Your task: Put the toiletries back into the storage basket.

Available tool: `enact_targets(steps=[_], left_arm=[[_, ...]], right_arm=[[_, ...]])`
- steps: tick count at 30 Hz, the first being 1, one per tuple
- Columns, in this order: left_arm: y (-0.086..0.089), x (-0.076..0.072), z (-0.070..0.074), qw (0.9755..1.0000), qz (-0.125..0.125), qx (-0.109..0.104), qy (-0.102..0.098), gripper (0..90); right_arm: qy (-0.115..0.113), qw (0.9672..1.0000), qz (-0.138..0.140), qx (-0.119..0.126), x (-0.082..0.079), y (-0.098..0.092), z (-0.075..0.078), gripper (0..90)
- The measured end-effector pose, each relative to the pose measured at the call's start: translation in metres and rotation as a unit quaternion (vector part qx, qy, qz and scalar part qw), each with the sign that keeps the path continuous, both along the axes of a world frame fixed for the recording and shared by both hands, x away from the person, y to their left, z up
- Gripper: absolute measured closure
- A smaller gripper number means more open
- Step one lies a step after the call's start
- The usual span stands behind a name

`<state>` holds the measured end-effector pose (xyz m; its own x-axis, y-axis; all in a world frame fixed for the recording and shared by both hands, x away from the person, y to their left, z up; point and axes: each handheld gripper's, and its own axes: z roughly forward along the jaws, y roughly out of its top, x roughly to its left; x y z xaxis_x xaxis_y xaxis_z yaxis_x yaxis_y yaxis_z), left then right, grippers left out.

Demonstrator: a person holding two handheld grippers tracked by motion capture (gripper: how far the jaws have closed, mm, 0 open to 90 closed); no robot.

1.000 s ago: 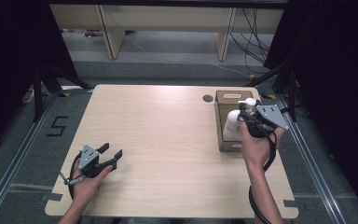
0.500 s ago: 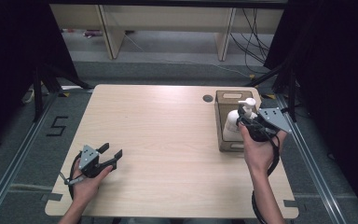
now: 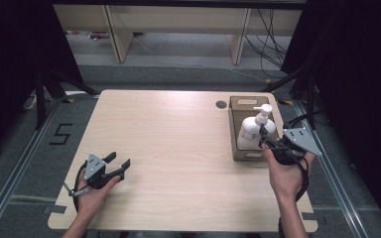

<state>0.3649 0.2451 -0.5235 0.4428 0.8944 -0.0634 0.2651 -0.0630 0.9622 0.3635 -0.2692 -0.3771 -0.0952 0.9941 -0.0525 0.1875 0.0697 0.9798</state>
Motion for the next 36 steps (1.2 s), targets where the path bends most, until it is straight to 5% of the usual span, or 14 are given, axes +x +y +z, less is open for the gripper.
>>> enact_targets(steps=[11,17,28,29,30,31,36], left_arm=[[-0.001,0.0,0.0,1.0,0.001,-0.001,0.0,34.3],[0.0,0.0,0.0,1.0,0.001,-0.001,0.001,34.3],[0.0,0.0,0.0,1.0,0.0,-0.002,0.002,34.3],[0.0,0.0,0.0,1.0,0.0,-0.002,0.002,34.3],[0.0,0.0,0.0,1.0,0.002,-0.003,0.005,34.3],[0.0,0.0,0.0,1.0,0.002,-0.005,0.004,34.2],[0.0,-0.001,0.0,1.0,0.001,-0.003,0.003,34.2]], right_arm=[[0.026,0.9995,0.008,0.013,-0.021,-0.02,-0.033,33.4],[0.067,0.9973,0.008,0.027,-0.029,-0.022,-0.057,35.2],[0.095,0.9951,0.004,0.025,-0.038,-0.03,-0.103,37.1],[0.111,0.9931,-0.002,0.039,-0.04,-0.028,-0.105,37.1],[0.097,0.9951,0.002,0.018,-0.038,-0.031,-0.109,37.1],[0.106,0.9938,0.0,0.032,-0.039,-0.03,-0.111,37.1],[0.106,0.9942,0.007,0.019,-0.038,-0.032,-0.115,36.5]])
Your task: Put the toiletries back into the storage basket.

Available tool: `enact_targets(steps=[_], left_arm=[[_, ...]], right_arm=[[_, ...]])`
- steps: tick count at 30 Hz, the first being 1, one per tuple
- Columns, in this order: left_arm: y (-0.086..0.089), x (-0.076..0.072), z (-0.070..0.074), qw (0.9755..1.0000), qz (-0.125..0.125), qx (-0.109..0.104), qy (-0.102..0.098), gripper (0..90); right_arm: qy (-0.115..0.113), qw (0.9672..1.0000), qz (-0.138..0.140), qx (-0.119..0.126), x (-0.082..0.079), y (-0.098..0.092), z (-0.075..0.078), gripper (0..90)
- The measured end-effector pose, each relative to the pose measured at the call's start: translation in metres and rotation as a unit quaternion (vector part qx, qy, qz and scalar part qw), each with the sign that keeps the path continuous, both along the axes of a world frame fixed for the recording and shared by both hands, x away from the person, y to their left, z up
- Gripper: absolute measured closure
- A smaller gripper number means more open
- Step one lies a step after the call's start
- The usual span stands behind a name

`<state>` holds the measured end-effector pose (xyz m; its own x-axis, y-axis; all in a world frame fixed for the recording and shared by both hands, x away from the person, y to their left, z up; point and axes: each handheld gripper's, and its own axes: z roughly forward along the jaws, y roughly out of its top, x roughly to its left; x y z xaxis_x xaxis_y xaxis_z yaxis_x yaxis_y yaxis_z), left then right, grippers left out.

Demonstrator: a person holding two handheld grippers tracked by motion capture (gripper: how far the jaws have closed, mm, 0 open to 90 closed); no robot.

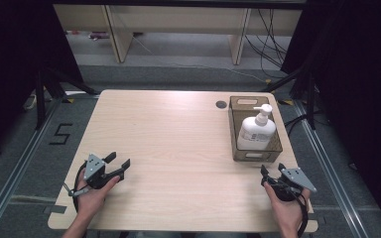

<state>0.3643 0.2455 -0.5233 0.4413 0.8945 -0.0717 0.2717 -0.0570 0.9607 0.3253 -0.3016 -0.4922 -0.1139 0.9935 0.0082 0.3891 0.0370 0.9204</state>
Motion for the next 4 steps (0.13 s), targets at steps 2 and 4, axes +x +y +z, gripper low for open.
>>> enact_targets(steps=[2,4], left_arm=[[0.0,0.0001,0.0,1.0,0.0,0.001,0.001,34.2],[0.0,0.0002,0.0001,1.0,0.0,0.001,0.002,34.2]], right_arm=[[0.004,1.0,-0.001,-0.002,-0.0022,0.0003,0.0027,36.2],[-0.005,0.9999,0.001,0.014,-0.0024,0.0018,0.0067,35.9]])
